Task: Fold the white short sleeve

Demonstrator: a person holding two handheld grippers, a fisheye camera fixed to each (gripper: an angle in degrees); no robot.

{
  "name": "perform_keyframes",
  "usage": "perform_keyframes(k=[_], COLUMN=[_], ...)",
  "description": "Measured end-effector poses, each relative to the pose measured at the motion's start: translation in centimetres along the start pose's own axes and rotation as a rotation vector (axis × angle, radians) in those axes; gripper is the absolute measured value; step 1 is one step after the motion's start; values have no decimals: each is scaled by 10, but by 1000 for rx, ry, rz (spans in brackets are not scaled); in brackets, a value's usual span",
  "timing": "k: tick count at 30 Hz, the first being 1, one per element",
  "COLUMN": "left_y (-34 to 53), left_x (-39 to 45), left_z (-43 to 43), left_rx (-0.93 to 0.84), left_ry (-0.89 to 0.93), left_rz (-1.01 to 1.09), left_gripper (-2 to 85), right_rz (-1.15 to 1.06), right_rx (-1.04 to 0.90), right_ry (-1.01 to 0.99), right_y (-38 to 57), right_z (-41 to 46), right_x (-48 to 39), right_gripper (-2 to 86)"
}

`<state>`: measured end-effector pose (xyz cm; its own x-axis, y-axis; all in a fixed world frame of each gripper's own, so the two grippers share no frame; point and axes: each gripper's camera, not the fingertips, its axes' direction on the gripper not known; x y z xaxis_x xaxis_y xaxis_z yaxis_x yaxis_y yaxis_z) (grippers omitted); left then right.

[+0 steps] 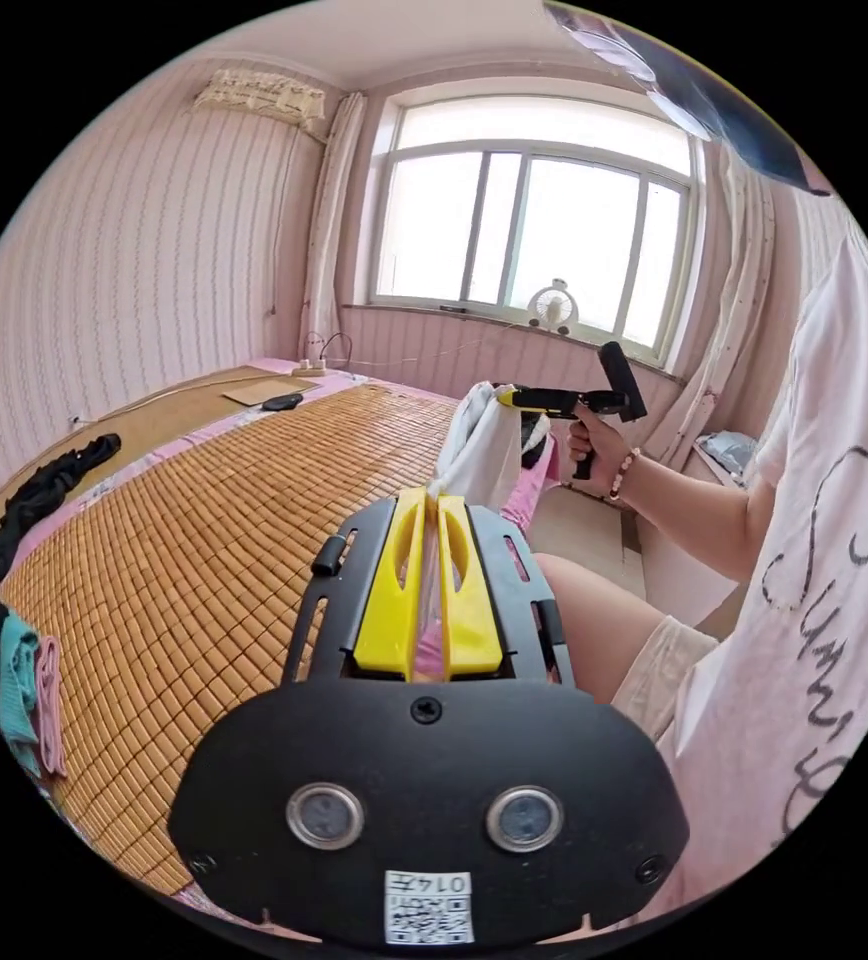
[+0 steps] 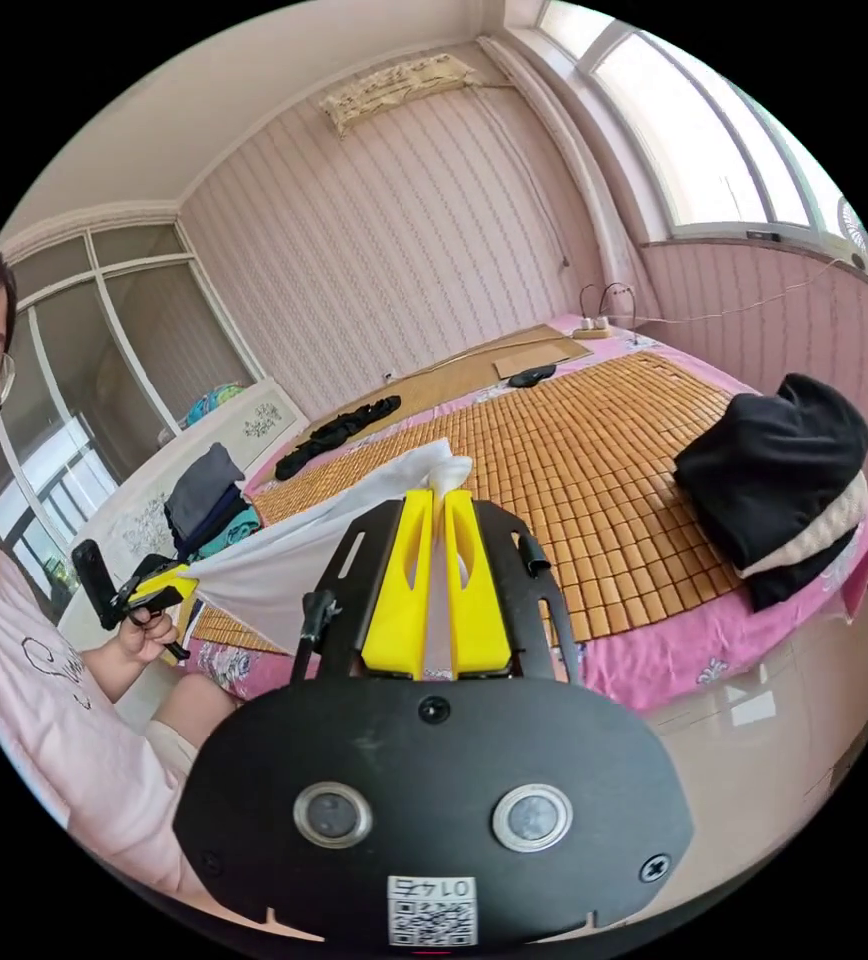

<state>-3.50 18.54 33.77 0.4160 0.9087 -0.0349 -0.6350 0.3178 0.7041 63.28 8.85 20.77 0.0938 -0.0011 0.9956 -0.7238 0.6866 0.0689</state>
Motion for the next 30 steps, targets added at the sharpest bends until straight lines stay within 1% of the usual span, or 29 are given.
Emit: perform_keyframes(k=[4, 6, 7, 9, 10, 11, 12, 13, 14, 15, 16, 17, 18, 20, 21, 22, 23, 24, 25, 26, 27, 28, 29, 30], left_y=[-60, -103, -115, -166, -178, -202, -222, -230, -242, -247, -246, -241, -232, -215, -202, -196, -180, -161, -151, -129, -106, -95, -72, -52], left_x=[28, 43, 45, 52, 51, 47, 39, 34, 23, 8, 1, -15, -30, -47, -51, -52, -51, -48, -45, -38, -28, -23, -12, -1], left_z=[50, 101, 115, 178, 197, 239, 287, 313, 366, 413, 432, 458, 464, 444, 416, 399, 359, 317, 293, 243, 191, 165, 115, 68], left_rx=[17, 45, 51, 97, 106, 102, 78, 57, -12, -118, -170, -264, -309, -293, -261, -251, -234, -225, -219, -211, -205, -205, -207, -215], left_ry=[66, 155, 172, 213, 221, 223, 228, 237, 218, 186, 173, 144, 126, 155, 167, 166, 153, 133, 119, 81, 24, -14, -94, -166], left_rz=[66, 85, 83, 68, 45, -4, -64, -83, -125, -172, -187, -220, -253, -267, -228, -202, -147, -92, -68, -19, 27, 44, 65, 82], left_gripper=[-6, -6, -6, -3, -1, 5, 17, 25, 44, 65, 67, 71, 71, 66, 64, 63, 60, 58, 57, 54, 52, 52, 51, 51], right_rz=[-44, -51, -46, -27, -23, -16, -4, 24, 92, 126, 195, 247, 255, 230, 216, 172, 114, 87, 42, 20, 20, 35, 42, 48], right_rx=[72, 57, 36, -29, -80, -133, -163, -204, -259, -292, -372, -416, -408, -277, -240, -193, -175, -178, -202, -229, -238, -273, -342, -385], right_ry=[105, 165, 207, 278, 339, 401, 440, 527, 582, 595, 614, 618, 608, 573, 573, 587, 618, 634, 661, 668, 668, 651, 620, 608], right_y=[-16, -38, -58, -94, -120, -145, -157, -175, -187, -190, -189, -182, -176, -139, -126, -93, -55, -33, 11, 58, 81, 125, 163, 179], right_z=[-79, -105, -118, -125, -119, -105, -95, -72, -47, -35, -14, -2, 0, -13, -19, -30, -37, -39, -42, -43, -44, -44, -39, -36], right_x=[32, 50, 64, 90, 110, 133, 146, 174, 204, 218, 241, 254, 256, 242, 234, 213, 186, 172, 142, 110, 94, 62, 30, 15], right_gripper=[12, 14, 15, 18, 22, 27, 29, 40, 65, 84, 127, 175, 177, 178, 176, 174, 168, 163, 151, 135, 128, 114, 114, 114])
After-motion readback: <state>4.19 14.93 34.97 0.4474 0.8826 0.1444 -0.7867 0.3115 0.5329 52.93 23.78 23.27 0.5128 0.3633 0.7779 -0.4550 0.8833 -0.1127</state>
